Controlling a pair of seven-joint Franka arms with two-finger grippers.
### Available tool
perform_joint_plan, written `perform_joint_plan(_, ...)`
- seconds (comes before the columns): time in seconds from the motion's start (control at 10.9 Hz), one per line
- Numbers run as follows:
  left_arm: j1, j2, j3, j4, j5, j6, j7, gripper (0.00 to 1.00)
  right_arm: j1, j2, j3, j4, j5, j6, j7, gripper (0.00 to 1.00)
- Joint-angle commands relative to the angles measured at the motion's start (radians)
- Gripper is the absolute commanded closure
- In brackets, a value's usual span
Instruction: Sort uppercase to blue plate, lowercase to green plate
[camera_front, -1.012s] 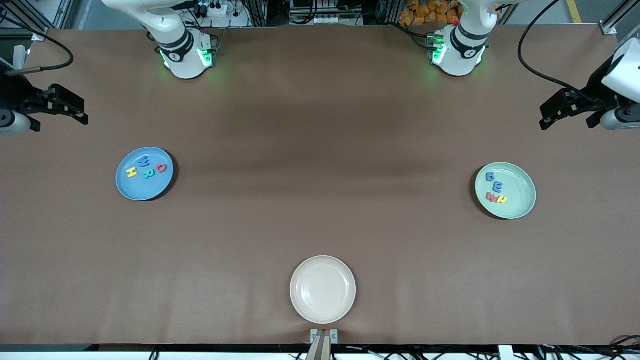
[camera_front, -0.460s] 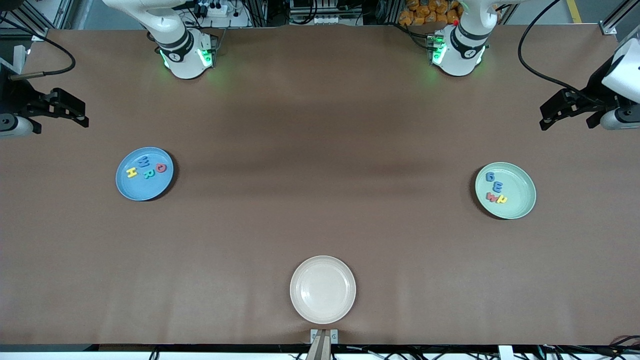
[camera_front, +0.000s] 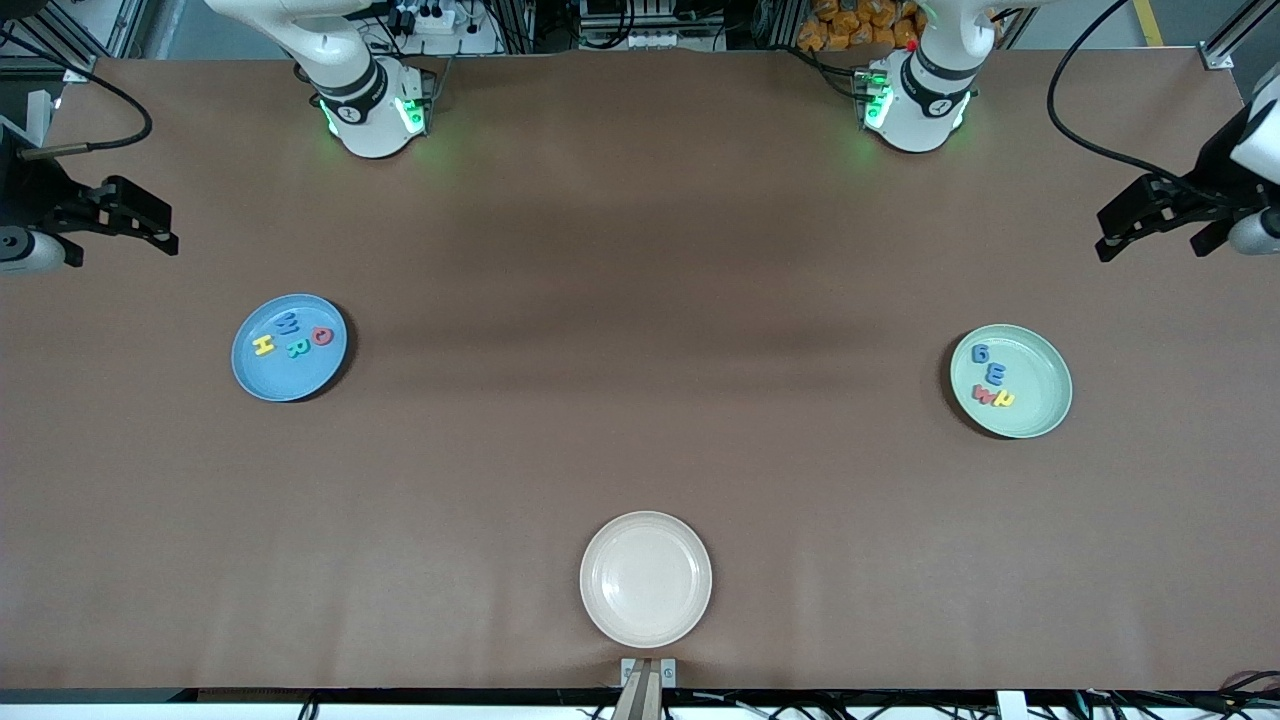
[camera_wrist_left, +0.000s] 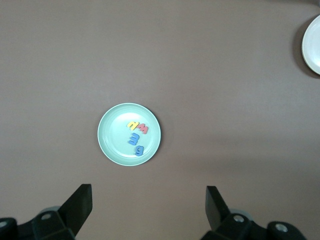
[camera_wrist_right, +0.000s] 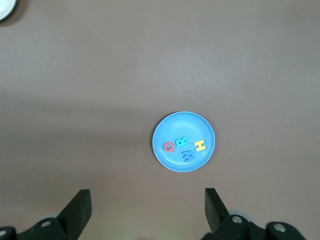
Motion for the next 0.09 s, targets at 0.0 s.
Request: perform_joint_plan(0.0,0.004,0.013,-0.001,0.024,-0.001,-0.003,0.01,0.0,-0.018,-0.027,0.021,-0.011,-0.01,0.022,0.065,0.0)
